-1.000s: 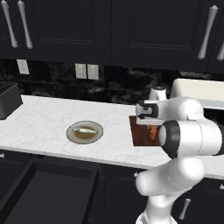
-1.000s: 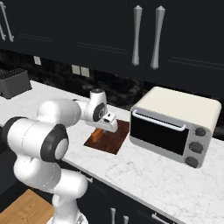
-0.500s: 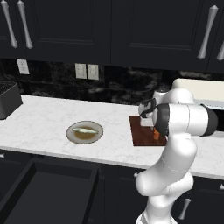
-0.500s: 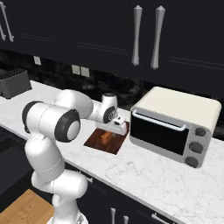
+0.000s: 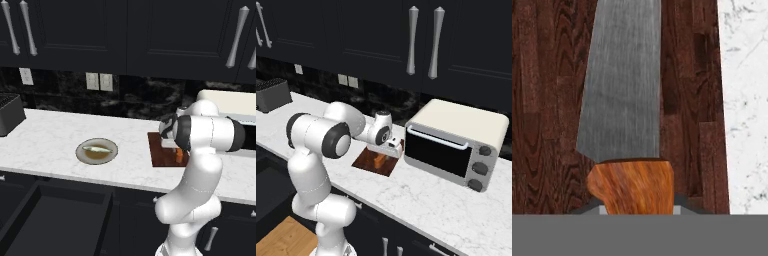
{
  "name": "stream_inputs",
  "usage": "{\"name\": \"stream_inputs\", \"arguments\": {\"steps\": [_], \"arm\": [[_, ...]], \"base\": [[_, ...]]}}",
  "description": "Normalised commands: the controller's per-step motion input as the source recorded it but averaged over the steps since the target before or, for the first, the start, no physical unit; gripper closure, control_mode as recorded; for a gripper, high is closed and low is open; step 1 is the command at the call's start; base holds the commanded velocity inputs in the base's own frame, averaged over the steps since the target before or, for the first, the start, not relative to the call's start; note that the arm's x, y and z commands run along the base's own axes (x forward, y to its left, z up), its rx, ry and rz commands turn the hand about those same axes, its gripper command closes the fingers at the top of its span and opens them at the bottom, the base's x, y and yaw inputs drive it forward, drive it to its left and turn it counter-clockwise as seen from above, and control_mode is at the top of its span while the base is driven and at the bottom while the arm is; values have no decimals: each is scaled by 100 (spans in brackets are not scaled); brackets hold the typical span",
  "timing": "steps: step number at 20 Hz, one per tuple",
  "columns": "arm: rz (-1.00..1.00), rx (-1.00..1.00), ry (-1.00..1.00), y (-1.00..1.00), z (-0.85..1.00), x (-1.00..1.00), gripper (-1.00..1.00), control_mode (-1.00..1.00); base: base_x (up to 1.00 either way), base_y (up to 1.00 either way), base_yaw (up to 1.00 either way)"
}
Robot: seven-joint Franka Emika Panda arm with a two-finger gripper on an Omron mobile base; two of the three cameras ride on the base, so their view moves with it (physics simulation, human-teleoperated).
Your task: Pick up the knife from the drawer and place it on the cutting board. Then place the meat from the plate to the cutting board.
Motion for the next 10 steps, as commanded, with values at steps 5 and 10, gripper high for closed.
{"name": "stream_inputs", "arguments": {"steps": [5,10], "arm": [[0,0,0,-1,0,0,-100,-100],[4,-2,0,6,21,1,-100,-100]], "base": [[0,0,0],[0,0,0]]}}
